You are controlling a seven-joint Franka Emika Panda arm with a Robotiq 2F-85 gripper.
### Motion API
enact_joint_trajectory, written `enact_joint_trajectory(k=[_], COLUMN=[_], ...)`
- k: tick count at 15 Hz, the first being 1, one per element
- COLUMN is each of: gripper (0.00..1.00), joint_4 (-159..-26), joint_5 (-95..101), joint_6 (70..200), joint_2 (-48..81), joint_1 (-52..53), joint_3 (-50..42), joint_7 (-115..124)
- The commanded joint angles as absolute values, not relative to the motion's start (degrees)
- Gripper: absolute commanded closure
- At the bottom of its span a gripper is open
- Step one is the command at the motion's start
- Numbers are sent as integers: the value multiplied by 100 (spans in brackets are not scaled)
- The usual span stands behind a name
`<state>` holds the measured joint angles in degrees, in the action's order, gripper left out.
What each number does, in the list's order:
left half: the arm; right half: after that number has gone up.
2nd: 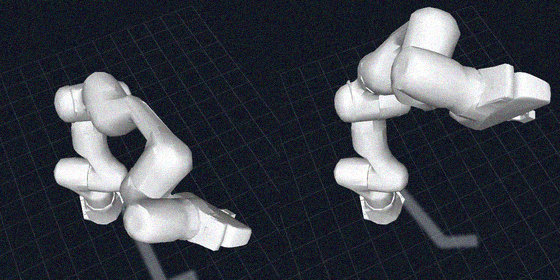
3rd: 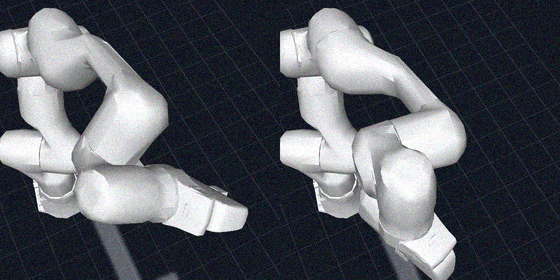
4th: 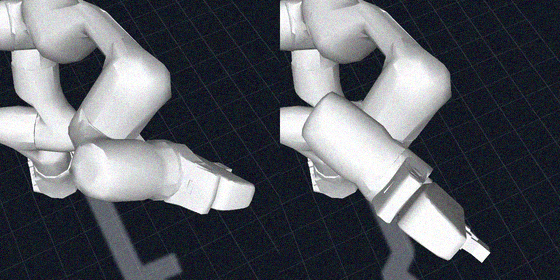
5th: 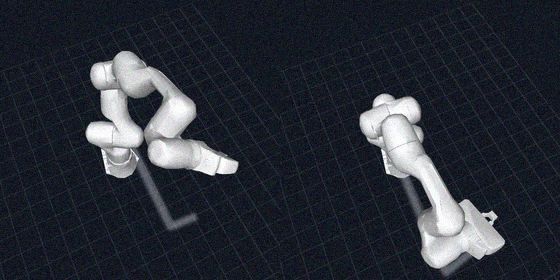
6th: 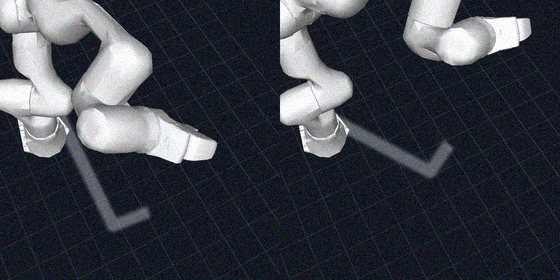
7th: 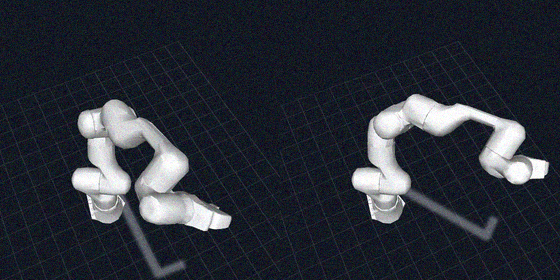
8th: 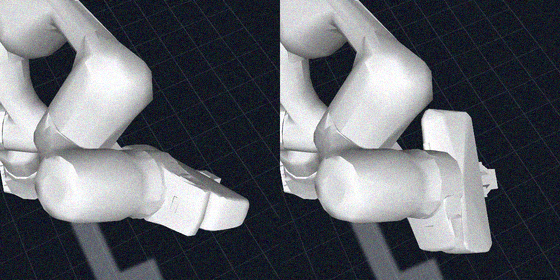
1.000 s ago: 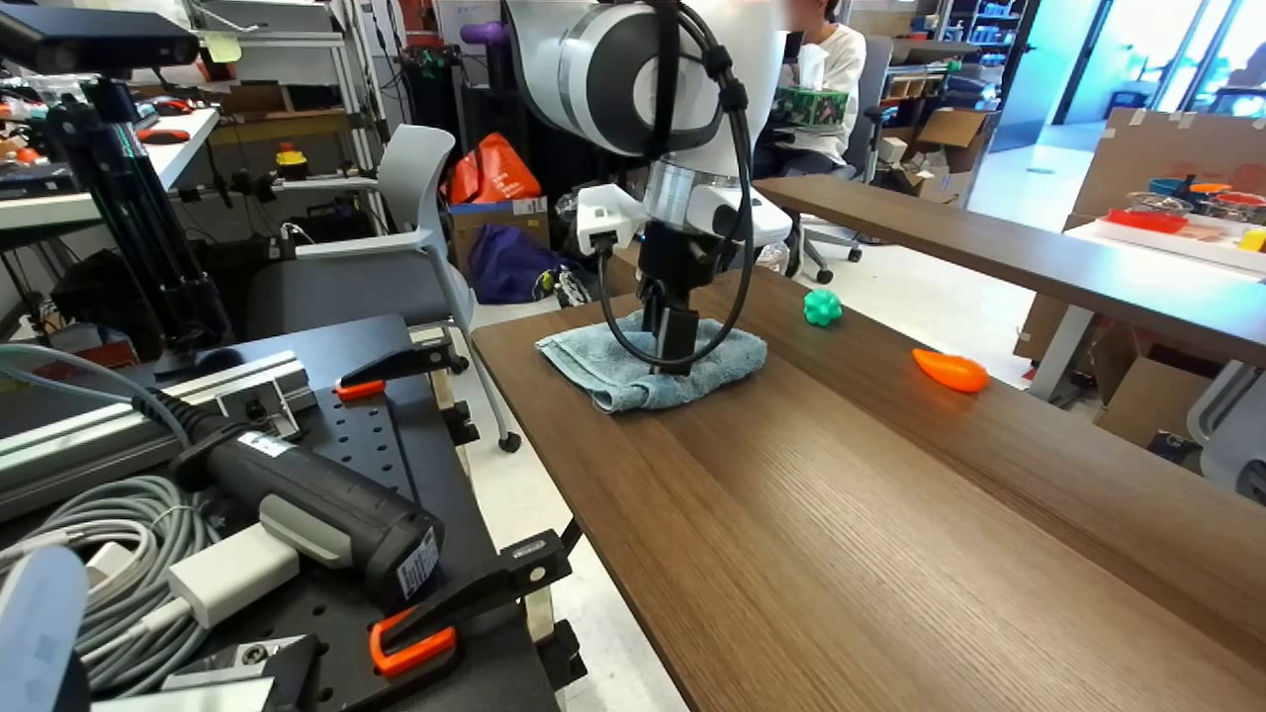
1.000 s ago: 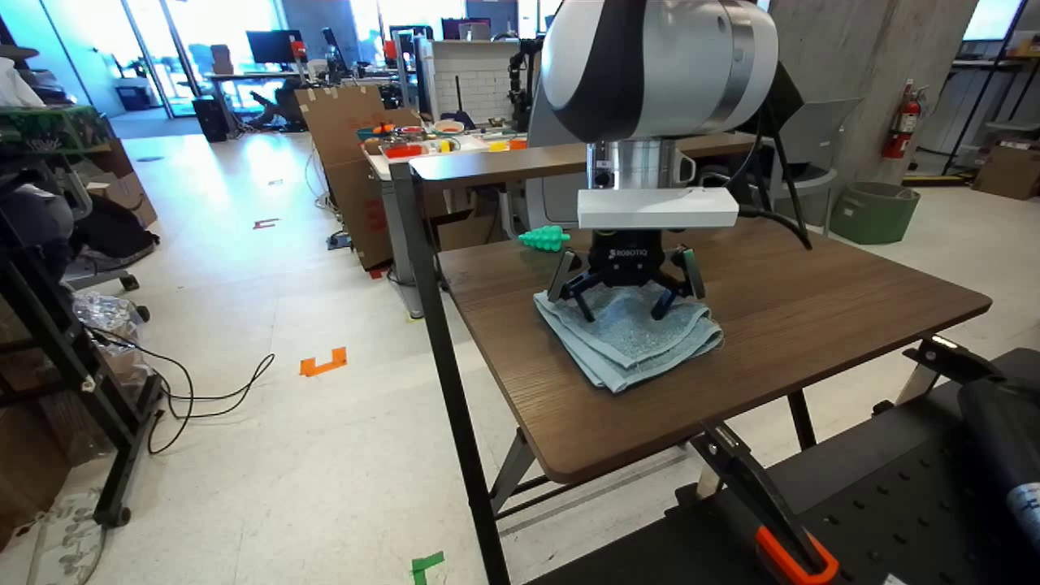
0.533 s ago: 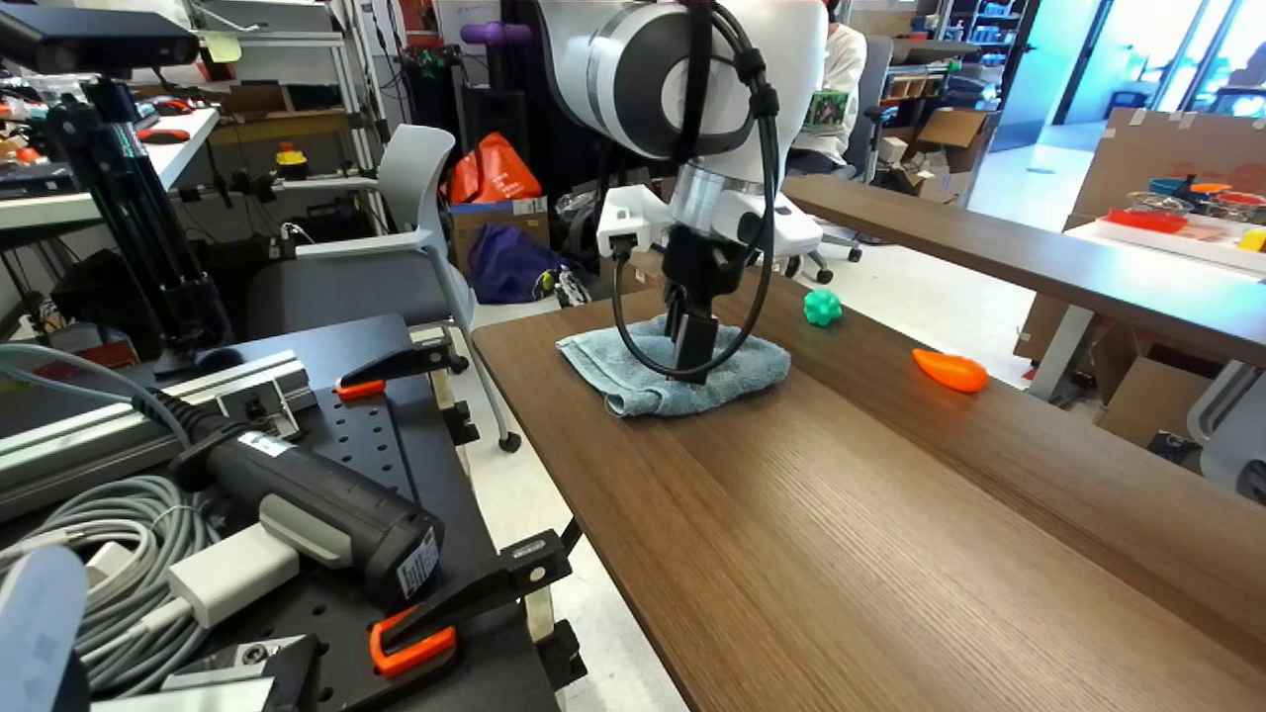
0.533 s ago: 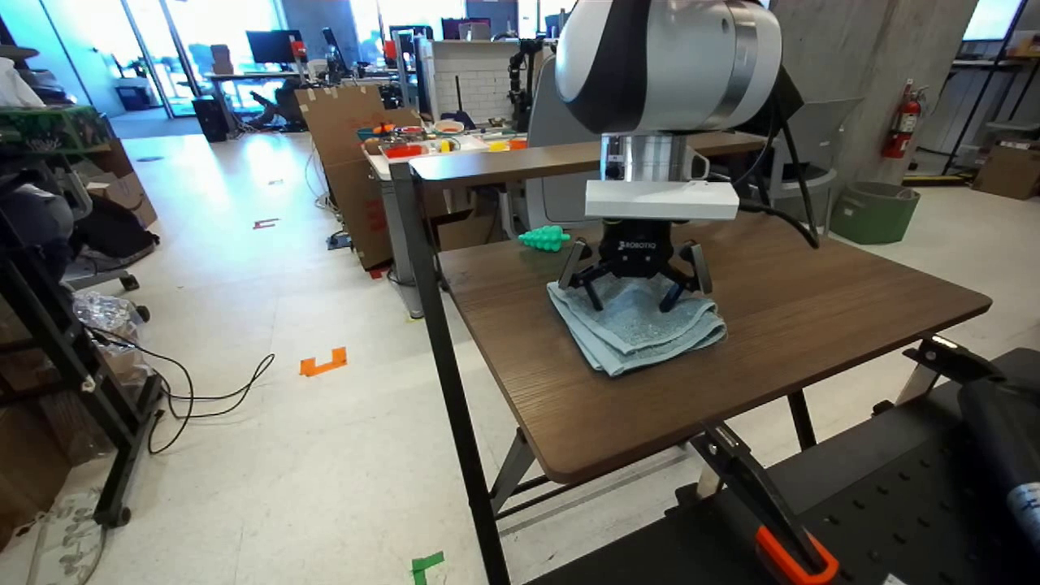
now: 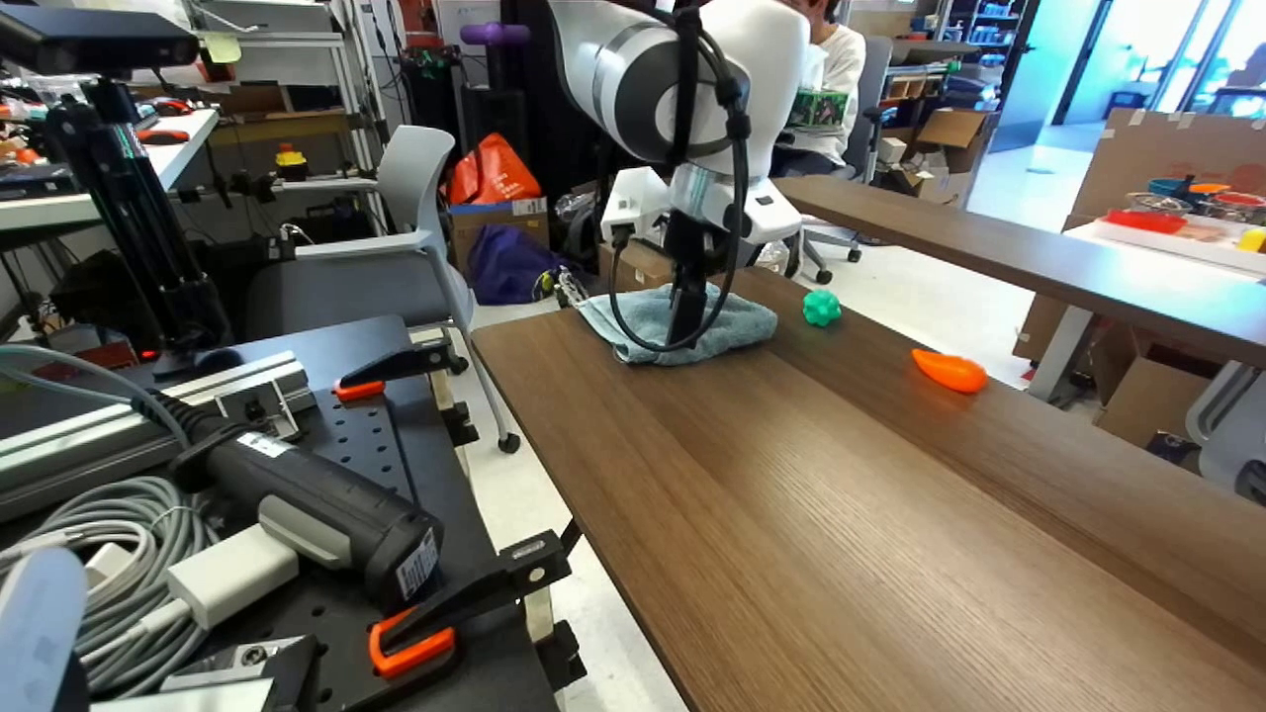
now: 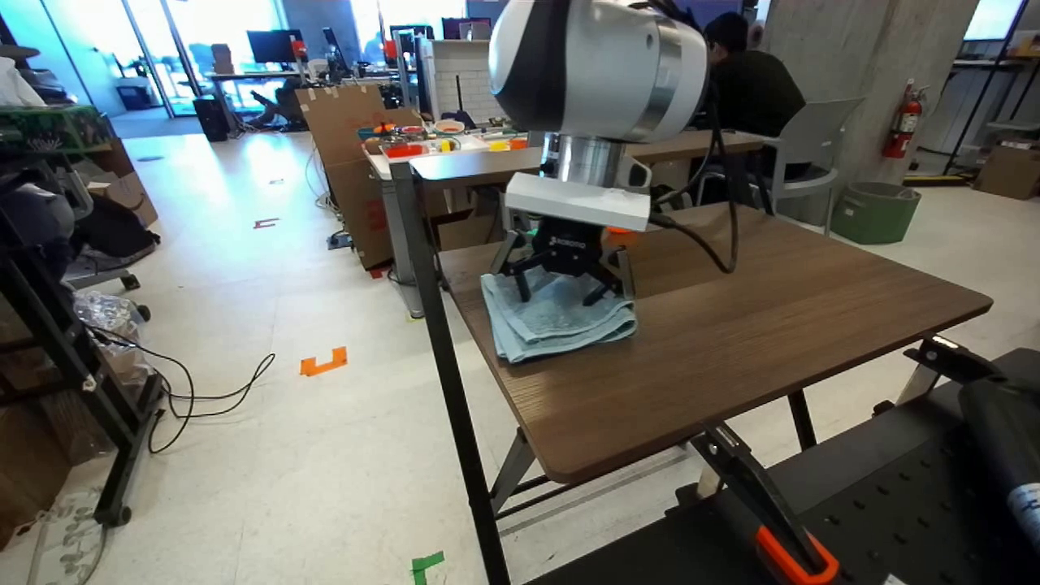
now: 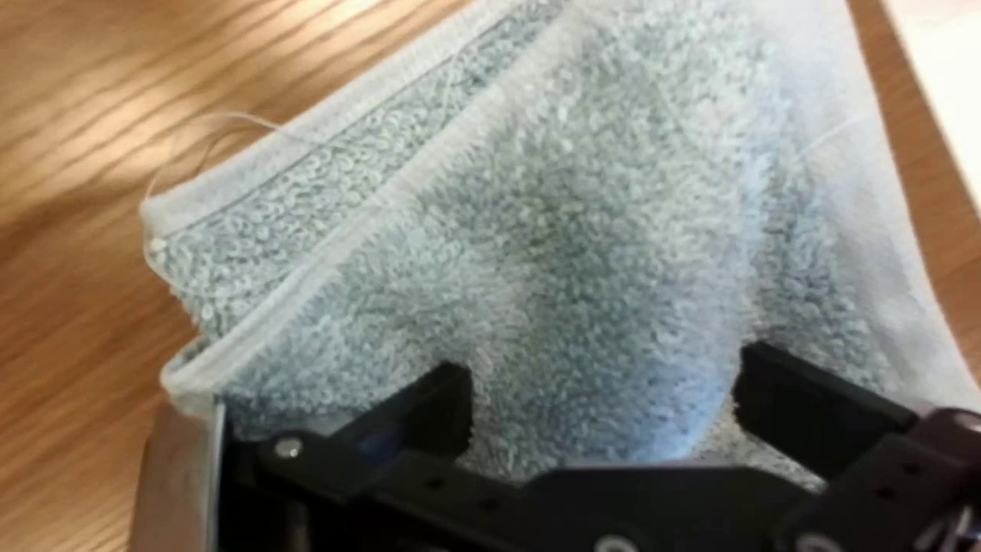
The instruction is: Wipe the table with the towel
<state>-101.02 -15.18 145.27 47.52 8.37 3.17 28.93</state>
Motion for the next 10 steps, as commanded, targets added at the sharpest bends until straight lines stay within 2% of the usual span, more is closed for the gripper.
enact_joint_trajectory(k=[1,6,10], gripper=[0,0,0], joint_4=[-9687,-9636,-9883], joint_5=[-1793,-1832,-1837], joint_6=[14929,15315,15436], joint_2=[5034,5049,5099], joint_1=[1097,1095,822], joint_3=[545,488,93], joint_7=[2990,2966,3053])
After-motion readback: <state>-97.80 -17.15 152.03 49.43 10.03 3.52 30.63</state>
